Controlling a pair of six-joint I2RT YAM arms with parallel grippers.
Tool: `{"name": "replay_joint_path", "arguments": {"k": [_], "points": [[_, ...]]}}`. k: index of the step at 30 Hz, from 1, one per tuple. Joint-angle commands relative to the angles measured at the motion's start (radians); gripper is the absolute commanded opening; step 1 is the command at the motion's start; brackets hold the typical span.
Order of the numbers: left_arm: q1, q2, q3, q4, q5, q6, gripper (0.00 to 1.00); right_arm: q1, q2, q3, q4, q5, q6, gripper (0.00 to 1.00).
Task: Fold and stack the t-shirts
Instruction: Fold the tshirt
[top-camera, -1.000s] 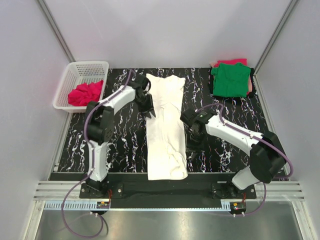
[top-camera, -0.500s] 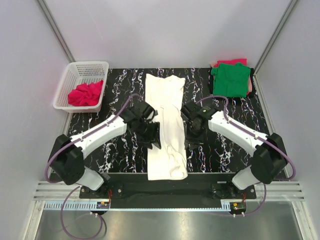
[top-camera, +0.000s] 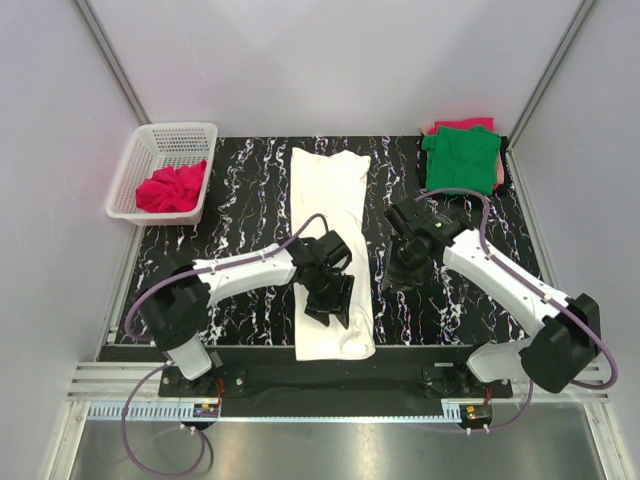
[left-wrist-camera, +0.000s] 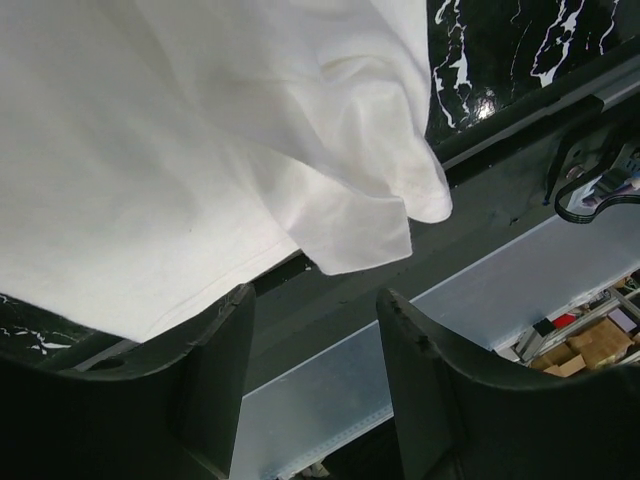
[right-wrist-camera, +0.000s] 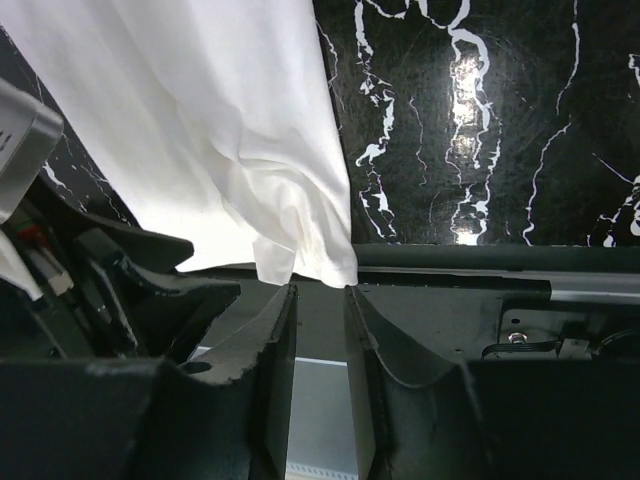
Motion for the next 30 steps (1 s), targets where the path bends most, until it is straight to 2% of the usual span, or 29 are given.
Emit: {"name": "replay_joint_path", "arguments": {"k": [1,12,25,29,30], "points": [[-0.022,0.028,0.033,0.057,0.029,-0.019,0.57,-0.017,-0.062,-0.023,-0.021,0.037,0.015,0.32],[-0.104,0.096,0.103,0.052,0.041,-0.032,0.57,-0.034,-0.062,-0.055,-0.023,0.041,0.004,0.32],[-0.106,0.168,0.142,0.031,0.029,0.004,0.56,-0.051,-0.098,-0.084,-0.029,0.041,0.012,0.31],[-0.106,0.180,0.146,0.029,0.018,0.004,0.50,-0.060,-0.107,-0.092,-0.040,0.044,0.009,0.31],[-0.106,0.179,0.145,0.029,0.017,0.004,0.44,-0.063,-0.110,-0.093,-0.040,0.044,0.009,0.31]]}}
